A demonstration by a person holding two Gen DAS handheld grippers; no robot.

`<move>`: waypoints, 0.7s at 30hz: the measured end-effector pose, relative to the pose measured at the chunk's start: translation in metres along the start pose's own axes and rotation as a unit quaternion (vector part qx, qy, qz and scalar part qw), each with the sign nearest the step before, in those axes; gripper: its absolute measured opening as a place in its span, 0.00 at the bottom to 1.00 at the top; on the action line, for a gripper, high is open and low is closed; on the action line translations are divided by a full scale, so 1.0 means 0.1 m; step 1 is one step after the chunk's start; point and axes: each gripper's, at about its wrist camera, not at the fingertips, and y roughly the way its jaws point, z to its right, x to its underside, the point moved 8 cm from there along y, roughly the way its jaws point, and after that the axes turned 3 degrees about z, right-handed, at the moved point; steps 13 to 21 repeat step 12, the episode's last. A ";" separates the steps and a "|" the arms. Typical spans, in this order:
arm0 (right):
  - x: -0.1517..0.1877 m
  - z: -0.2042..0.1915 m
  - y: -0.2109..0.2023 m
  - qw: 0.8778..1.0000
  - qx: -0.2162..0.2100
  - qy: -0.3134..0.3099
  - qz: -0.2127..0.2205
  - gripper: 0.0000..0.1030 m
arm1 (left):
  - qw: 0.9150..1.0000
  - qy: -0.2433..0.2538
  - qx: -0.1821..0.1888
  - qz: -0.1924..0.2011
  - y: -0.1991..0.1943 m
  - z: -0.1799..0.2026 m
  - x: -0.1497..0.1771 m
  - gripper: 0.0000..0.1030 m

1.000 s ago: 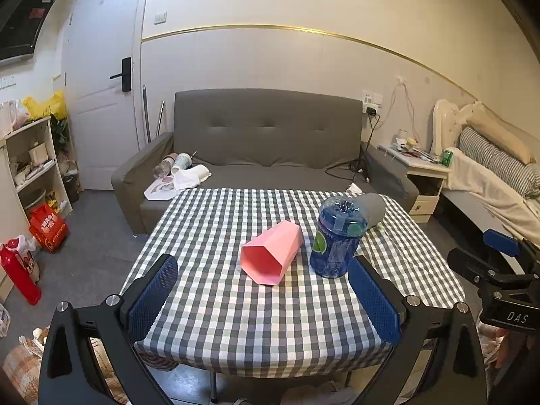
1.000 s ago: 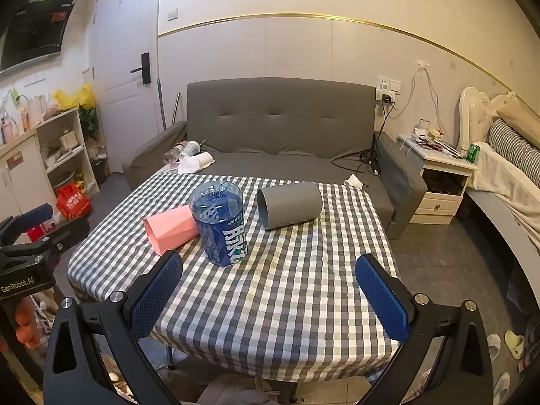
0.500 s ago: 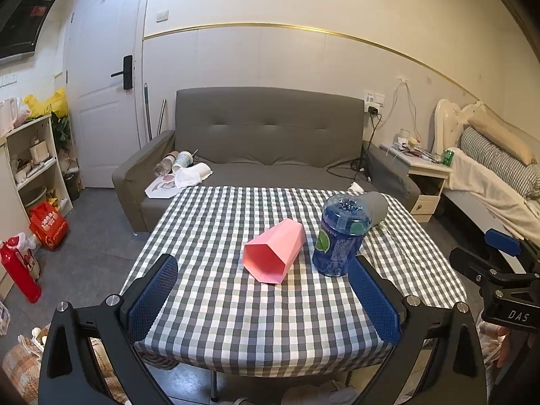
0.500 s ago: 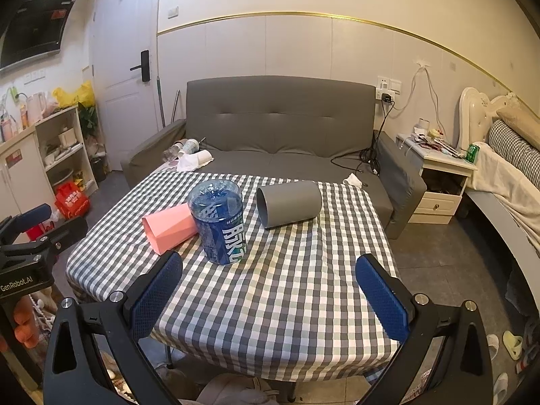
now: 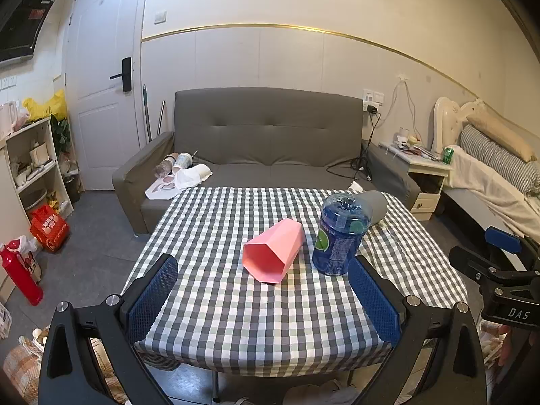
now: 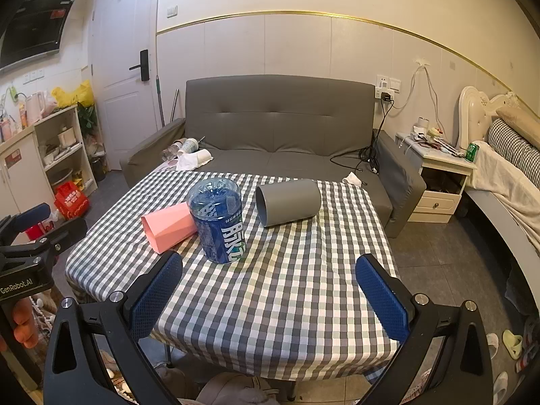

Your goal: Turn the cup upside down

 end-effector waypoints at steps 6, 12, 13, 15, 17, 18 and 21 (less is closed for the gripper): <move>0.00 0.00 -0.01 1.000 0.000 0.000 0.000 1.00 | 1.000 -0.001 0.000 0.001 0.00 0.00 0.00 1.00; 0.00 0.01 -0.01 1.000 0.001 -0.001 -0.002 1.00 | 1.000 0.003 -0.003 0.003 -0.02 0.00 -0.01 1.00; 0.00 0.01 -0.01 1.000 0.001 -0.001 -0.002 1.00 | 1.000 0.003 -0.003 0.003 -0.02 0.00 -0.01 1.00; 0.00 0.01 -0.01 1.000 0.001 -0.001 -0.002 1.00 | 1.000 0.003 -0.003 0.003 -0.02 0.00 -0.01 1.00; 0.00 0.01 -0.01 1.000 0.001 -0.001 -0.002 1.00 | 1.000 0.003 -0.003 0.003 -0.02 0.00 -0.01 1.00; 0.00 0.01 -0.01 1.000 0.001 -0.001 -0.002 1.00 | 1.000 0.003 -0.003 0.003 -0.02 0.00 -0.01 1.00; 0.00 0.01 -0.01 1.000 0.001 -0.001 -0.002 1.00 | 1.000 0.003 -0.003 0.003 -0.02 0.00 -0.01 1.00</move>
